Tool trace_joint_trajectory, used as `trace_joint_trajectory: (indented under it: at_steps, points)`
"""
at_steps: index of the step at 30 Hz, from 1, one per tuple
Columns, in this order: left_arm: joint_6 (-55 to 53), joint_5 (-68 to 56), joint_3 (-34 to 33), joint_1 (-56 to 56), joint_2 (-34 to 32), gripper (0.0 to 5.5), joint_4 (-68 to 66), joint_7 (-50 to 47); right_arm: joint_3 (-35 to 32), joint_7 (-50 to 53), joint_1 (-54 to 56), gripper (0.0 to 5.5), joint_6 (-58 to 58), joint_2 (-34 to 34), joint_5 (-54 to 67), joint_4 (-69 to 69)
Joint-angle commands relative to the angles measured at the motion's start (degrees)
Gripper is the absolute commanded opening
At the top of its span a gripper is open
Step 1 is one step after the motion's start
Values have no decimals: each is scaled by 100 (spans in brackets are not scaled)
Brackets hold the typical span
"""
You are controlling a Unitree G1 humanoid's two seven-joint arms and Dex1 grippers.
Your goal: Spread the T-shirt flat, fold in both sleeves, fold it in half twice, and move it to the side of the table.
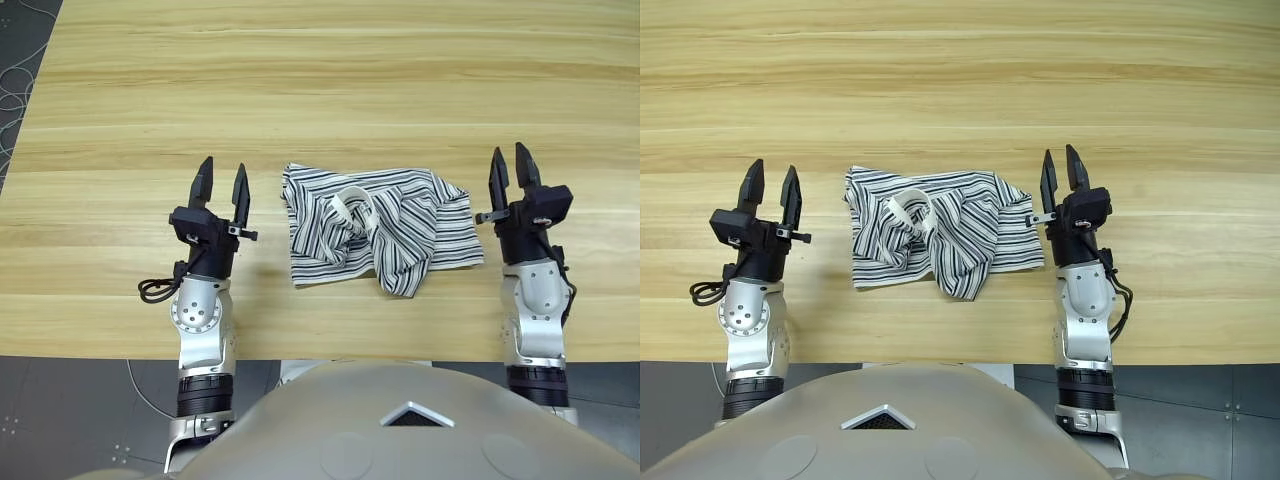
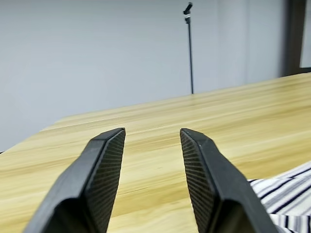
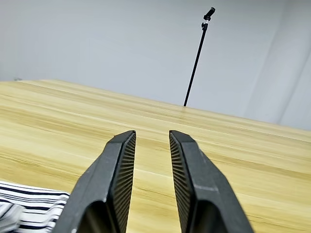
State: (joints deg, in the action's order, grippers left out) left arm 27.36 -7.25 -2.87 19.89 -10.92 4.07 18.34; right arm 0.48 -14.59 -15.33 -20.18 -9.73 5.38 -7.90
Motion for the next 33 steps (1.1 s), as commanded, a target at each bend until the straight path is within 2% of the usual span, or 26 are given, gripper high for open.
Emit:
trace_joint_trajectory:
  at_steps: [1, 6, 10, 14, 19, 33]
  points:
    - [-731, -712, 310, 351, -498, 210, 816, 794, 376, -1075, -305, 125, 454, -625, 758, -936]
    - [-1566, -1109, 487, 631, -878, 210, 1547, 1192, 892, -1636, -749, 125, 773, -1151, 410, -1481]
    - [-1917, -968, 716, 739, -812, 210, 1657, 1091, 1361, -1699, -1159, 125, 734, -1455, -492, -1692]
    - [-2380, -803, 1010, 874, -797, 210, 1685, 1022, 1650, -1922, -1372, 125, 846, -1748, -764, -1849]
    - [-2558, -627, 1158, 1009, -965, 210, 1762, 1118, 1716, -2230, -1451, 125, 1038, -1997, -482, -1986]
    - [-2589, -414, 1436, 923, -907, 210, 1723, 1072, 2118, -2363, -1267, 125, 1966, -2174, -883, -1857]
